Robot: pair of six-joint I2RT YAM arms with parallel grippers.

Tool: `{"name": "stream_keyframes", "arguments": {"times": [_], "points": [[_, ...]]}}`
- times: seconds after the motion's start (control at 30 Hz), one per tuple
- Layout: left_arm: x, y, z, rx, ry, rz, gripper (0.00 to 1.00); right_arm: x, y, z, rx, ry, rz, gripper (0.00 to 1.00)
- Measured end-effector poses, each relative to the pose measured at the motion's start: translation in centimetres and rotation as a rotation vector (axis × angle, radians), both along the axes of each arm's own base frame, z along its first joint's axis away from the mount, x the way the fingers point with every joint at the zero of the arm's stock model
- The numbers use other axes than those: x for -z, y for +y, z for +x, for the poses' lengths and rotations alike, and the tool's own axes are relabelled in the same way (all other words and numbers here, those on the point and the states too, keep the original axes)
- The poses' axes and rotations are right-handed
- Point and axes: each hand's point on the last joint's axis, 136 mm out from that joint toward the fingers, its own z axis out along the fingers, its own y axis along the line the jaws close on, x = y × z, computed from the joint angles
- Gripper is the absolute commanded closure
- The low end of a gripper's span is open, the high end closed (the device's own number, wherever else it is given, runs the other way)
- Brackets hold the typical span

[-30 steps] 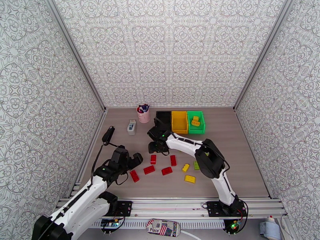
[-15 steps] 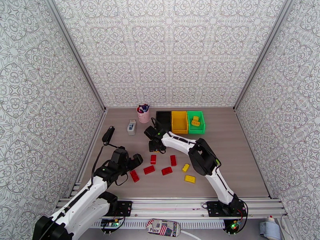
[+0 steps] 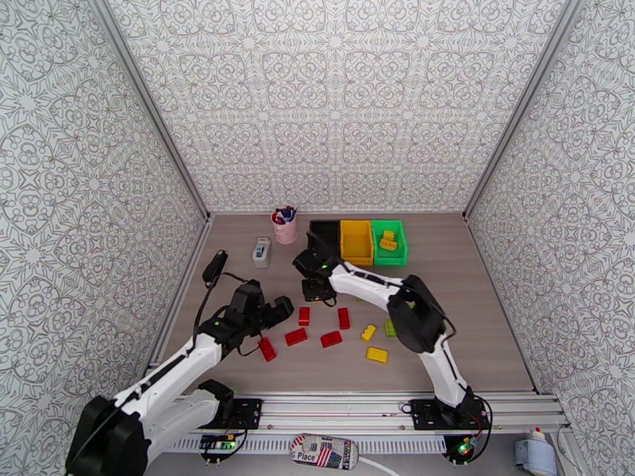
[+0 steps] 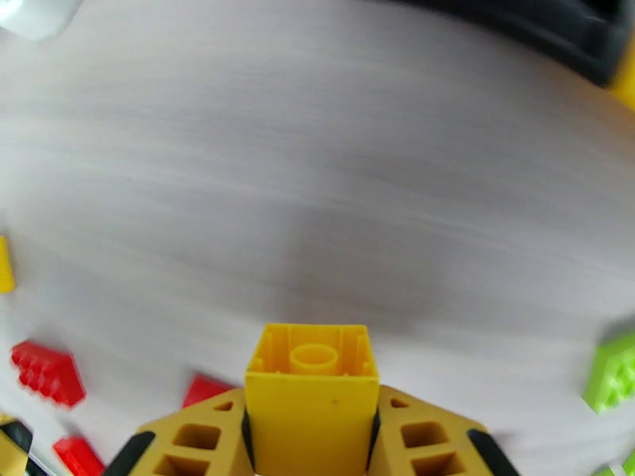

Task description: Sort the legos into containers by color

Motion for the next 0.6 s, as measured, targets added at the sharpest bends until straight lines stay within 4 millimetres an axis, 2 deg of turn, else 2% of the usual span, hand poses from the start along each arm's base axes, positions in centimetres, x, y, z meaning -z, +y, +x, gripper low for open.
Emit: {"name": "stream_keyframes", "arguments": {"times": [0.13, 0.23, 0.47, 0.6], "points": [[-1.9, -3.6, 3.1, 0.060, -0.037, -0.015, 0.01, -3.8, -3.7, 0.9, 0.066, -0.057, 0.064, 0.71], [-2.8, -7.0, 5.7, 0.113, -0.046, -0.031, 0.01, -5.5, -7.4, 1.5, 0.133, -0.087, 0.092, 0.71], [-5.0, -16.8, 11.3, 0.253, -0.083, -0.105, 0.01, -6.8, -16.2, 2.4, 0.292, -0.115, 0.099, 0.71], [-6.5, -22.1, 14.0, 0.331, -0.117, -0.176, 0.01, -7.8, -20.7, 3.8, 0.370, -0.142, 0.103, 0.70]]}}
